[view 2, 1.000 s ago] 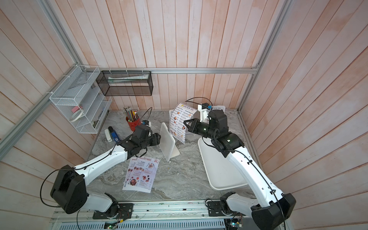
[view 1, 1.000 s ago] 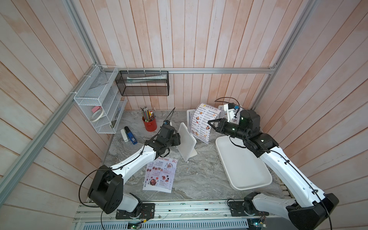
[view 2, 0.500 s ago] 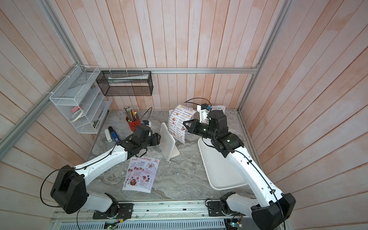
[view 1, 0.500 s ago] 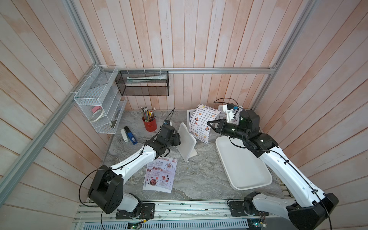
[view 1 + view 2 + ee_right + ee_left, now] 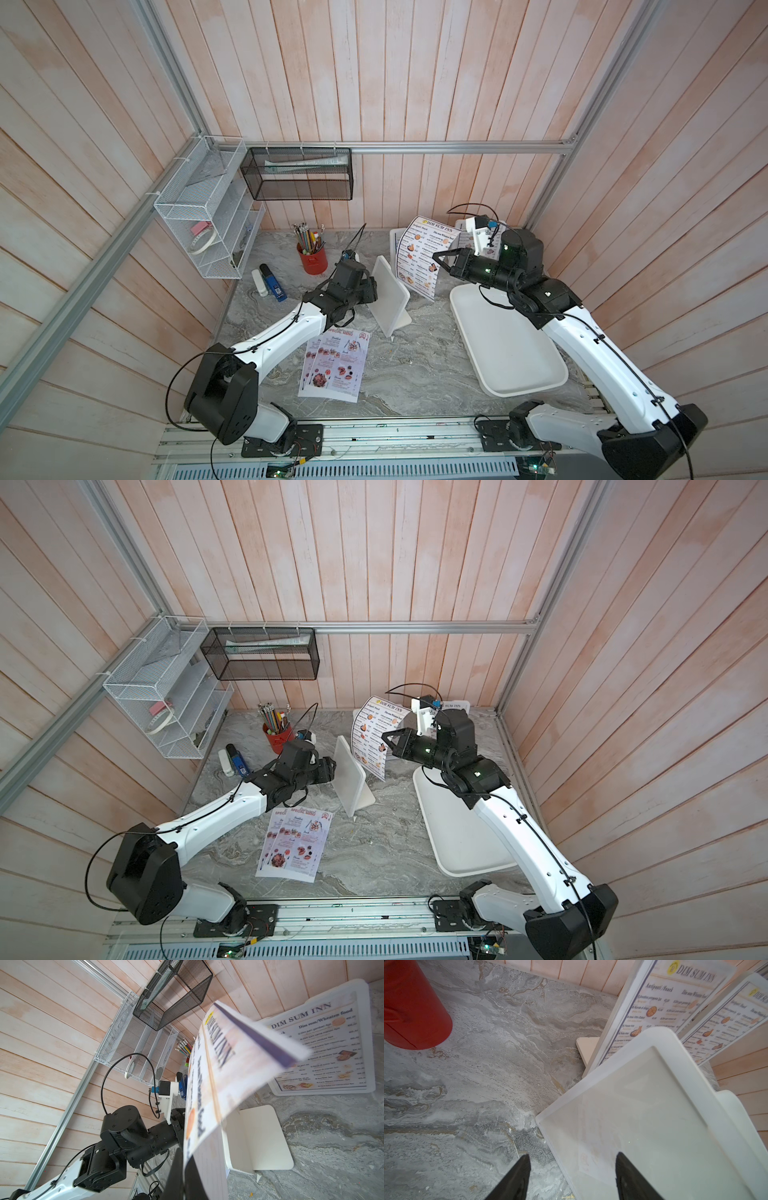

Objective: Replace the menus in the menu holders
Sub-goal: Insert the menu into the menu holder.

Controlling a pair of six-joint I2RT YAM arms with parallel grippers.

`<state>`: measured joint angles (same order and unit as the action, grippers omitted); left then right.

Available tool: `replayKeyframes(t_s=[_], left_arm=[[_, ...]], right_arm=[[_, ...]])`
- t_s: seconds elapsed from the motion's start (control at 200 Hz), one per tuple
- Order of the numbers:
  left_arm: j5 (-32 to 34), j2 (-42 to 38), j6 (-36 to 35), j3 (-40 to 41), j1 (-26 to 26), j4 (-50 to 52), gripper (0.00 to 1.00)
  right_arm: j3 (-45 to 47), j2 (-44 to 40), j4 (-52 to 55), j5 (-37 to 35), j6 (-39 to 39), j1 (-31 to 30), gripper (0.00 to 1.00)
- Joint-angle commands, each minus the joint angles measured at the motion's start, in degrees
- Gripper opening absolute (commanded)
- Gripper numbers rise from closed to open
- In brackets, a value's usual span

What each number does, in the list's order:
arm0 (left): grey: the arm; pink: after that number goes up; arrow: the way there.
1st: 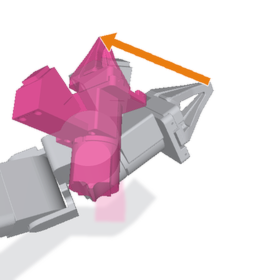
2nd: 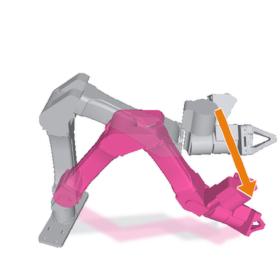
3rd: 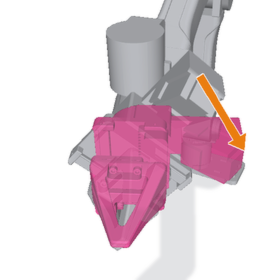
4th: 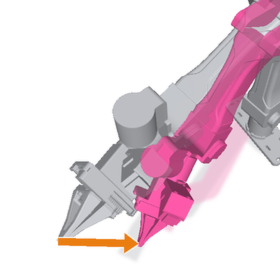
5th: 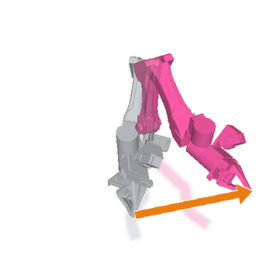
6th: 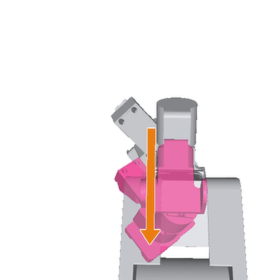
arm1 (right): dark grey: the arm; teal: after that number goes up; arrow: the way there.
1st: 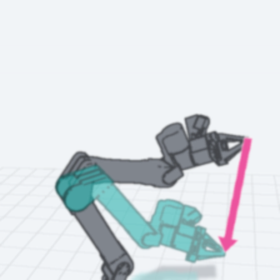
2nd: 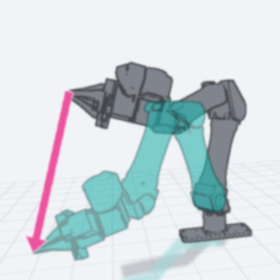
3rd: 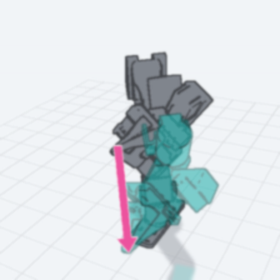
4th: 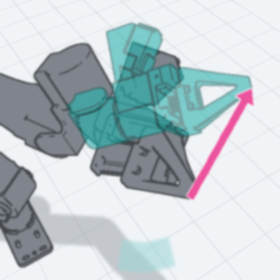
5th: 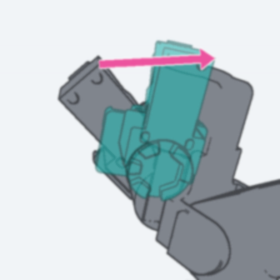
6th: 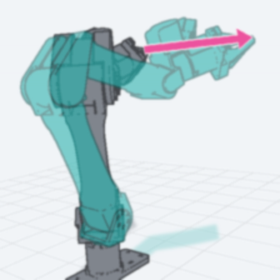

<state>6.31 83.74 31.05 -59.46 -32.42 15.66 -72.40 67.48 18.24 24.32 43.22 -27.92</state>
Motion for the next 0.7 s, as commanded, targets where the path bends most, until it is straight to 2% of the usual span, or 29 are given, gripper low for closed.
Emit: replayKeyframes(t_s=[0.0,0.455,0.695], left_arm=[[0.79,0.71,-0.98,-1.48,-0.27,0.49,0.67],[0.57,0.74,-1.23,-1.67,-0.27,0.62,0.67],[-0.23,0.53,-4.22,-3.11,-1.13,2.24,0.67]], right_arm=[[-1.94,-0.86,1.93,1.14,-1.10,0.24,0.00],[-1.34,0.40,3.38,1.96,-3.20,0.34,0.00],[-4.28,4.84,3.82,3.28,-9.42,0.42,0.00]])
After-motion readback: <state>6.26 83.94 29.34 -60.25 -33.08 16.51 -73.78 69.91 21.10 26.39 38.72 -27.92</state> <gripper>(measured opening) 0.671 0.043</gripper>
